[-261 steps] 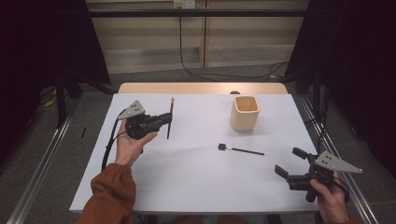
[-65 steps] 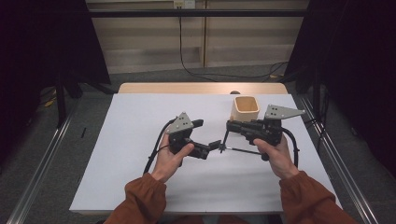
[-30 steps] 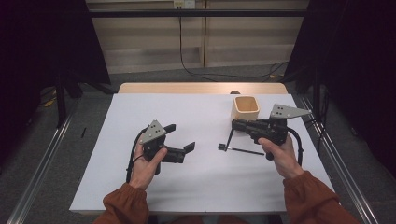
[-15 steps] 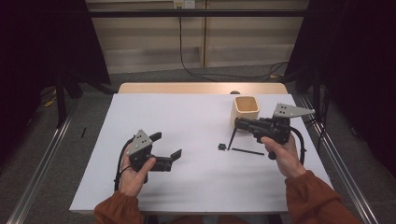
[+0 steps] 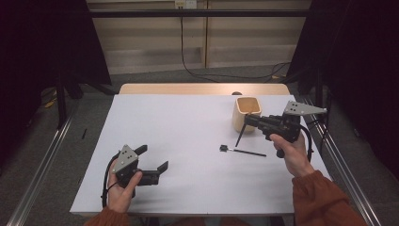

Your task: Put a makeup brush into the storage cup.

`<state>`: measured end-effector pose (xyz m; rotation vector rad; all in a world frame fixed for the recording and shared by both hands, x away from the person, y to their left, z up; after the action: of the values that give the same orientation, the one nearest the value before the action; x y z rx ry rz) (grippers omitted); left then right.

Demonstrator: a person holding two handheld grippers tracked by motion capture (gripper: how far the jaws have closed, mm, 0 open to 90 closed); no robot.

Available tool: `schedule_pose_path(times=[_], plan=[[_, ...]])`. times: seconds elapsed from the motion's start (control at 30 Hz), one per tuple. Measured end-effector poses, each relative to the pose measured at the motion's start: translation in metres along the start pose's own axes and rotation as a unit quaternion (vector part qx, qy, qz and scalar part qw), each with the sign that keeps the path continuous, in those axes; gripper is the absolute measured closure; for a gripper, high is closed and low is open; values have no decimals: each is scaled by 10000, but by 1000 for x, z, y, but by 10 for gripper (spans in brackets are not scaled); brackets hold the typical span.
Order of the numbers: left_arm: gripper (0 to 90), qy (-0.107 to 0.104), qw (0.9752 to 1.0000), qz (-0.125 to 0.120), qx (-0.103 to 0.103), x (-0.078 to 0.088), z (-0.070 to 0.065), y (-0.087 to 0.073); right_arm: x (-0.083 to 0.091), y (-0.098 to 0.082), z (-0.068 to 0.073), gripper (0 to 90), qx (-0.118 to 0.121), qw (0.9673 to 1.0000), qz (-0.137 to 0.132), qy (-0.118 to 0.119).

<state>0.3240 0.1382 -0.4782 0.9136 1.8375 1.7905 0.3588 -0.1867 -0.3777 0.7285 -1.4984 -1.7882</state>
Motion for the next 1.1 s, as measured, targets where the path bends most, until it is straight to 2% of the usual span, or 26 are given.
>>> schedule_pose_path(times=[0.27,0.5,0.7,0.77,0.9,1.03,1.1], plan=[[24,8,9999,-106,39,4,3,3,5,6,-12,840,2,9999,-50,-160],[22,-46,9999,-140,81,5,-1,4,8,25,-19,840,131,9994,-171,-272],[23,-77,9998,-129,98,7,-3,4,8,40,-31,840,197,9987,-290,-378],[23,-91,9999,-123,73,8,-3,4,8,43,-35,840,229,9985,-275,-424],[21,-57,9997,-157,159,8,-2,4,9,53,-41,840,298,9979,-289,-489],[18,-53,9999,-140,77,9,-1,5,7,61,-46,840,402,9973,-270,-548],[18,-62,9998,-141,103,8,-2,4,6,65,-49,840,426,9971,-266,-578]])
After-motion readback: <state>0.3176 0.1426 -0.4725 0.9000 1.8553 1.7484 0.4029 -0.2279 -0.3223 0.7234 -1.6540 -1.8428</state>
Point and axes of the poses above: each handheld gripper's, and its own axes: x roughly backward along the jaws, y roughly out of its top, z roughly to its left, the point moved 9 cm from there along -x, roughly forward along the jaws, and after that the axes turned 10 degrees about -z, right-handed, at the moved point
